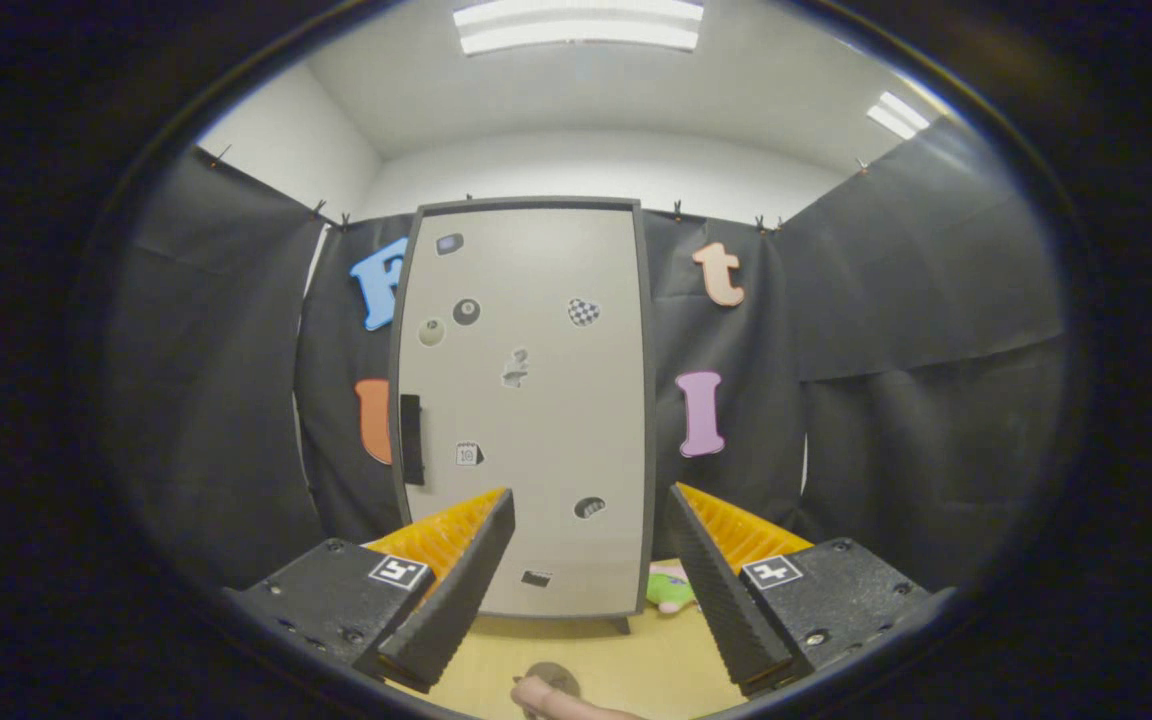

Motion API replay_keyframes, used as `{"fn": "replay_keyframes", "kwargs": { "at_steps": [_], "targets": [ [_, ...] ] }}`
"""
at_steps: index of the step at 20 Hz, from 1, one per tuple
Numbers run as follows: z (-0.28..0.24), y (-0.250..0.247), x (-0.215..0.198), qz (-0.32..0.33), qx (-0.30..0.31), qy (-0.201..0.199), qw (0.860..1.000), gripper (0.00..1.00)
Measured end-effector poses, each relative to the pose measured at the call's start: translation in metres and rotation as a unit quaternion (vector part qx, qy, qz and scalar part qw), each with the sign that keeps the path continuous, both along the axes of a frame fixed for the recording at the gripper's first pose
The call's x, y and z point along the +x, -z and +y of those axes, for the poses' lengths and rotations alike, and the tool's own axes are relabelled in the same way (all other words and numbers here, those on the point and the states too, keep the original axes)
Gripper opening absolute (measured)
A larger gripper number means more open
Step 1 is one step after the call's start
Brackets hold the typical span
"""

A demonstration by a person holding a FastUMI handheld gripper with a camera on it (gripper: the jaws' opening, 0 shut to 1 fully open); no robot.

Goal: Open the shoe cabinet door, grab the shoes and put them into the shoe cabinet, then close the shoe cabinet door.

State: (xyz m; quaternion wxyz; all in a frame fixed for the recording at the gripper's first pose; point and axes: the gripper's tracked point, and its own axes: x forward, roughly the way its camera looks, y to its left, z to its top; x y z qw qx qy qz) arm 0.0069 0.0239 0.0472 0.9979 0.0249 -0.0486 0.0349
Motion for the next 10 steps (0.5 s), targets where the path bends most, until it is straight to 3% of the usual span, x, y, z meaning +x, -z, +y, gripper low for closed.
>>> {"fn": "replay_keyframes", "kwargs": {
  "at_steps": [10],
  "targets": [
    [0.111, -0.038, 0.117, 0.016, 0.035, -0.082, 0.996, 0.99]
  ]
}}
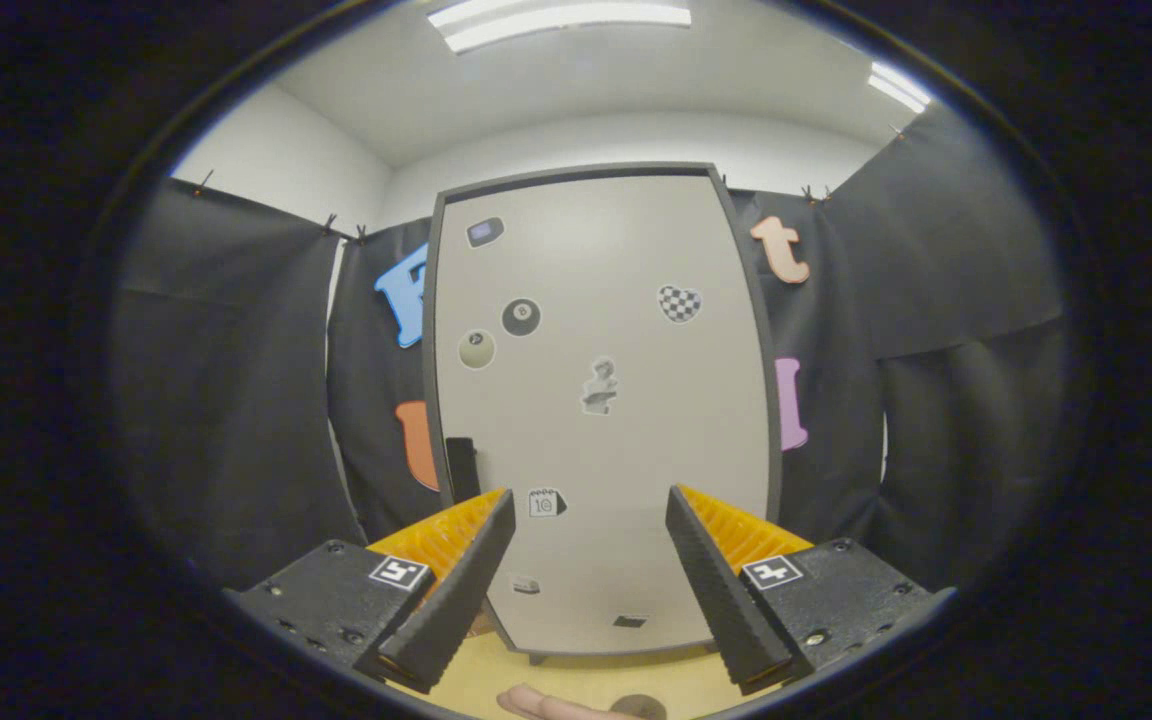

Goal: Open the shoe cabinet door, grab the shoes and put them into the shoe cabinet, then close the shoe cabinet door.

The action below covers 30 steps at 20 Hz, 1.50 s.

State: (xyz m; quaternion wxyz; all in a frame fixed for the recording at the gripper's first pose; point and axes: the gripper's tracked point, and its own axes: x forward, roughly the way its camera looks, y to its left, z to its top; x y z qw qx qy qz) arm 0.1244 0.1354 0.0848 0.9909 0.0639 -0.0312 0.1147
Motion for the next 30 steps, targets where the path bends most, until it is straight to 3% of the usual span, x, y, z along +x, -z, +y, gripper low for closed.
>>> {"fn": "replay_keyframes", "kwargs": {
  "at_steps": [8, 12, 16, 18, 20, 23, 30],
  "targets": [
    [0.098, 0.014, 0.070, 0.025, -0.051, -0.083, 0.995, 1.00],
    [0.121, 0.041, 0.091, 0.065, -0.064, -0.062, 0.994, 1.00],
    [0.139, 0.056, 0.102, 0.087, -0.058, -0.054, 0.993, 0.90],
    [0.137, 0.052, 0.109, 0.080, -0.049, -0.035, 0.995, 0.79],
    [0.142, 0.060, 0.113, 0.099, -0.040, -0.034, 0.994, 0.52],
    [0.140, 0.062, 0.115, 0.095, -0.030, -0.014, 0.995, 0.36],
    [0.136, 0.066, 0.101, 0.090, -0.072, -0.023, 0.993, 0.33]
  ]
}}
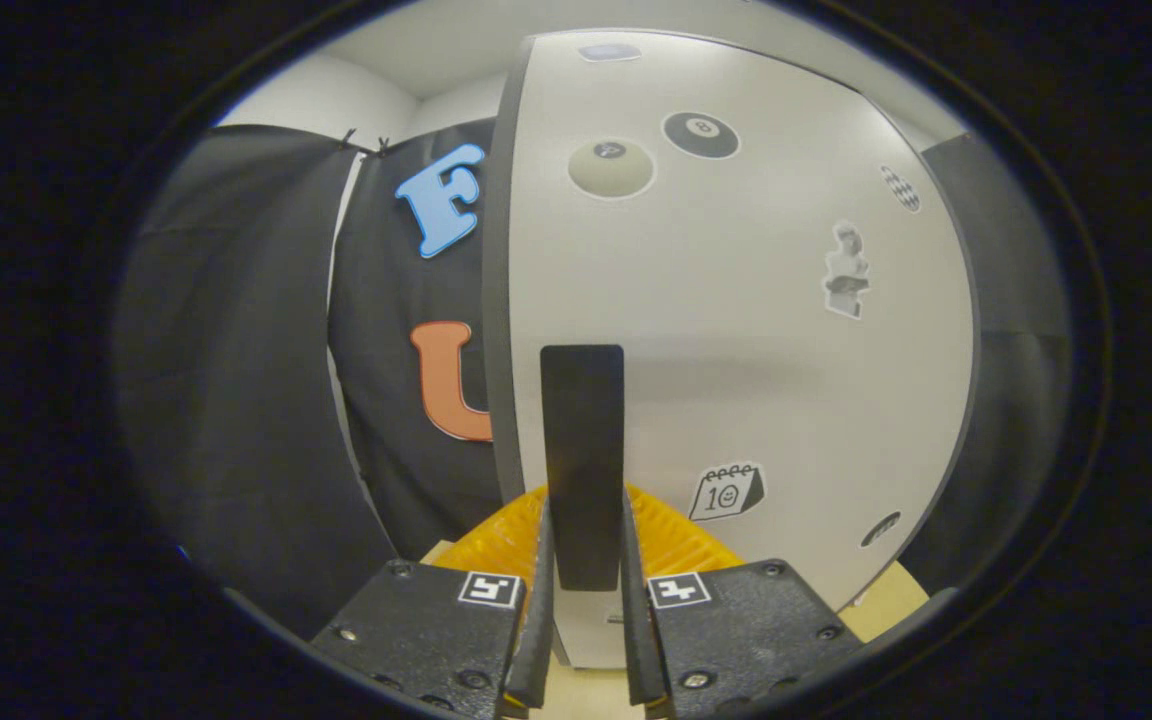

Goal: Open the shoe cabinet door, grab the shoes and put them into the shoe cabinet, then close the shoe cabinet door.

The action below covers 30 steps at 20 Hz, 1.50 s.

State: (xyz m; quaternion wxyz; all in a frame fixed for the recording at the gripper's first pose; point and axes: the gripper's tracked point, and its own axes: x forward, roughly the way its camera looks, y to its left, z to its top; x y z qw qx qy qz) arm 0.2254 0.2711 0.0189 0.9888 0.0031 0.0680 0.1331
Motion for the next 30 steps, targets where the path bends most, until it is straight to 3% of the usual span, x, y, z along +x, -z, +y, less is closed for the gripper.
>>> {"fn": "replay_keyframes", "kwargs": {
  "at_steps": [11, 16, 30],
  "targets": [
    [-0.027, 0.005, -0.060, 0.017, -0.003, -0.034, 0.999, 0.33],
    [-0.041, 0.006, -0.085, 0.032, -0.009, -0.068, 0.997, 0.31],
    [-0.124, 0.003, -0.163, 0.044, -0.008, -0.096, 0.994, 0.30]
  ]
}}
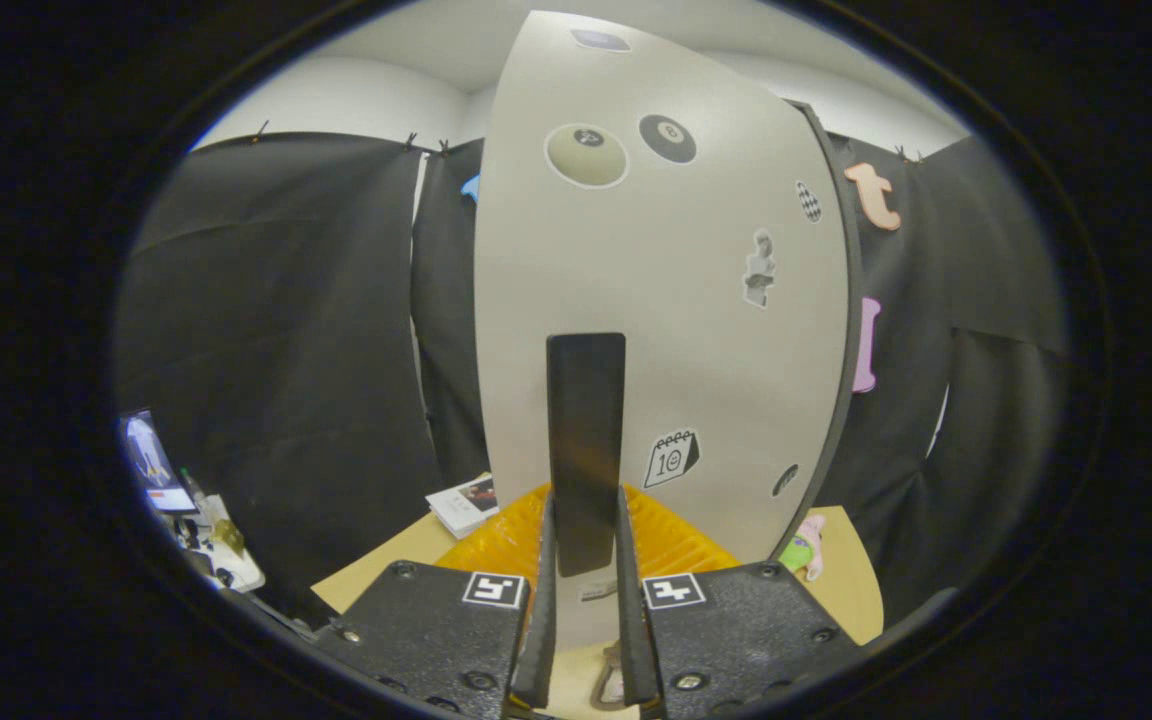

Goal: Open the shoe cabinet door, grab the shoes and put them into the shoe cabinet, then close the shoe cabinet door.

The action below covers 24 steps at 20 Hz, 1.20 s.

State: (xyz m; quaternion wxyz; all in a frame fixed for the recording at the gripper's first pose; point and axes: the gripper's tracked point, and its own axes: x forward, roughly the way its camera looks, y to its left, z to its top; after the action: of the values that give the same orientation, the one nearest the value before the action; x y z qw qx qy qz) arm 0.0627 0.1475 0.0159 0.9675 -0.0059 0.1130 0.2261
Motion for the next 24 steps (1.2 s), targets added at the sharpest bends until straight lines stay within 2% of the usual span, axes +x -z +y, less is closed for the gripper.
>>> {"fn": "replay_keyframes", "kwargs": {
  "at_steps": [6, 13, 18, 24],
  "targets": [
    [-0.047, -0.003, -0.026, 0.003, 0.008, -0.008, 1.000, 0.29],
    [-0.096, -0.001, -0.043, 0.007, 0.016, 0.013, 1.000, 0.27],
    [-0.126, -0.005, -0.045, 0.004, 0.009, 0.046, 0.999, 0.27],
    [-0.181, -0.015, -0.036, -0.006, 0.004, 0.119, 0.993, 0.25]
  ]
}}
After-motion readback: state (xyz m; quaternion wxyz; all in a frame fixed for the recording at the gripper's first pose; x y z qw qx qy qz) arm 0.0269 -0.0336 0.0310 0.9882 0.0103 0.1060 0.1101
